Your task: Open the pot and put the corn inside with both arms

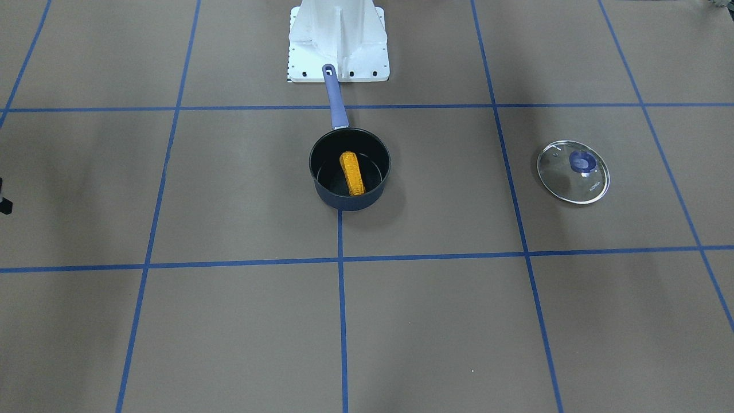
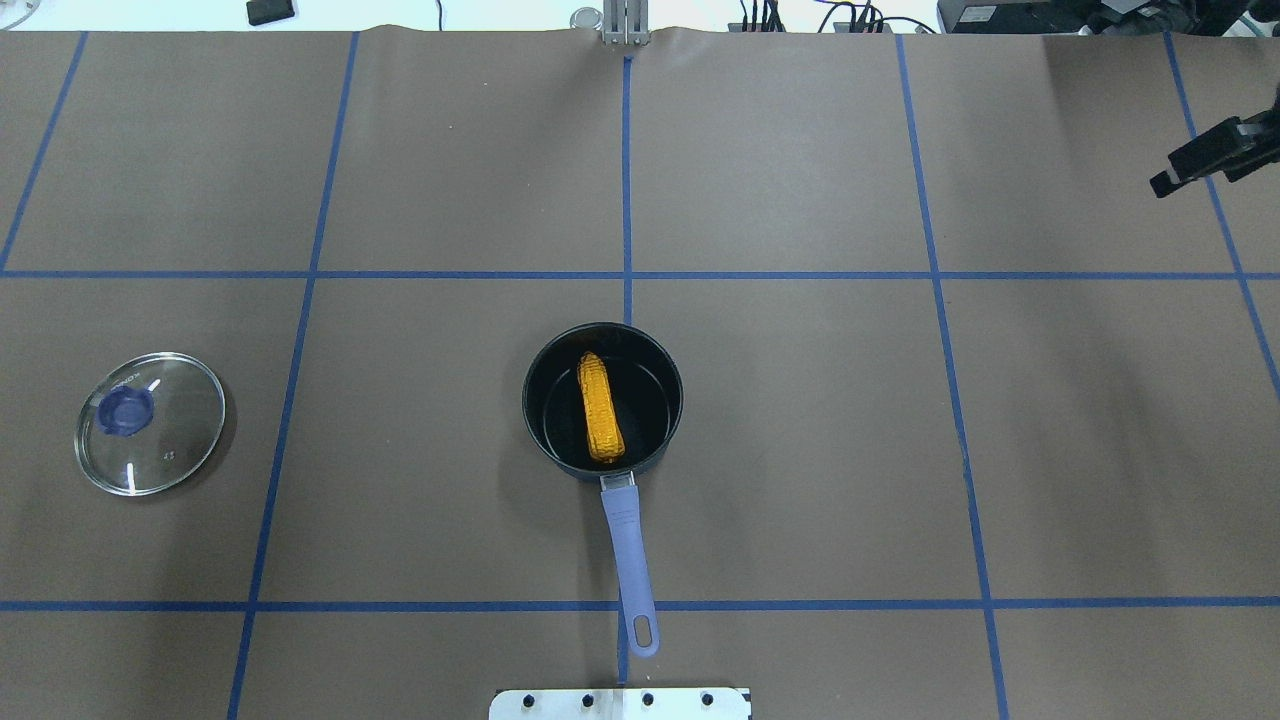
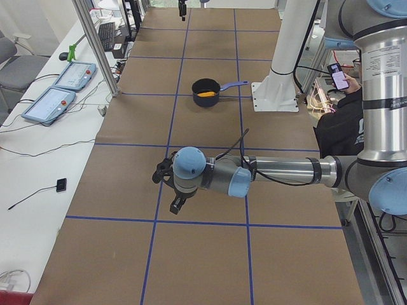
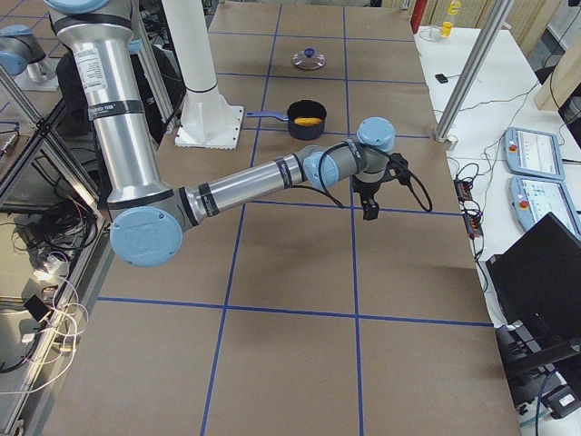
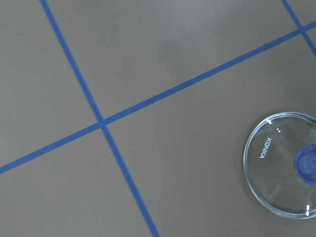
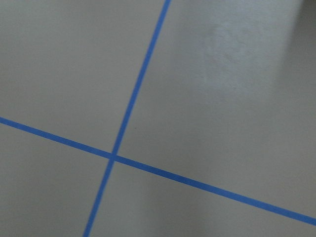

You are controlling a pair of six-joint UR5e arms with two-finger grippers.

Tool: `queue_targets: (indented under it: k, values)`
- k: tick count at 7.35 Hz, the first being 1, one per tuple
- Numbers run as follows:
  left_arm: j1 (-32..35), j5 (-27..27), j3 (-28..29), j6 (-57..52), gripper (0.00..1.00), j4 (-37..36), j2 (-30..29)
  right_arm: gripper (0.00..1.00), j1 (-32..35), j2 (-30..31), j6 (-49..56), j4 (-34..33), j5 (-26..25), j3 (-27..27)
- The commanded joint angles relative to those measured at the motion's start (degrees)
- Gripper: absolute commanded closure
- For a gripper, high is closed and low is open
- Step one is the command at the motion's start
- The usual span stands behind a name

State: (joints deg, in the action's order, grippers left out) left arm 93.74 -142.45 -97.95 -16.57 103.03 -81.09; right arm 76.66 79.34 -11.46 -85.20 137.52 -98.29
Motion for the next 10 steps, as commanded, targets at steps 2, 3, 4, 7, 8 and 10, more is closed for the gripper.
queue_targets:
  k: [2,3,4,7,8,10]
  values:
    - [3.6,0.6,3.5,-0.8,0.01,-0.4,0.4,0.0,5.1,3.5,0.5,-0.7,-0.6,0.7]
    - [3.6,0.6,4.6,-0.8,0.01,-0.4,0.4,0.0,5.1,3.2,0.5,-0.8,-2.7,0.9]
    - [3.6,0.7,6.2,-0.8,0.01,-0.2,0.7,0.0,5.1,3.2,0.6,-1.5,-4.6,0.8]
    - [3.8,0.6,8.0,-0.8,0.01,0.2,1.6,0.0,5.9,5.6,1.5,-3.7,-3.3,1.7]
    - [3.9,0.6,8.2,-0.8,0.01,0.3,1.7,0.0,5.9,6.0,1.5,-3.7,-3.2,1.7]
    - [4.0,0.5,8.1,-0.7,0.01,0.4,2.6,0.0,6.0,6.0,1.6,-3.7,-3.2,2.1]
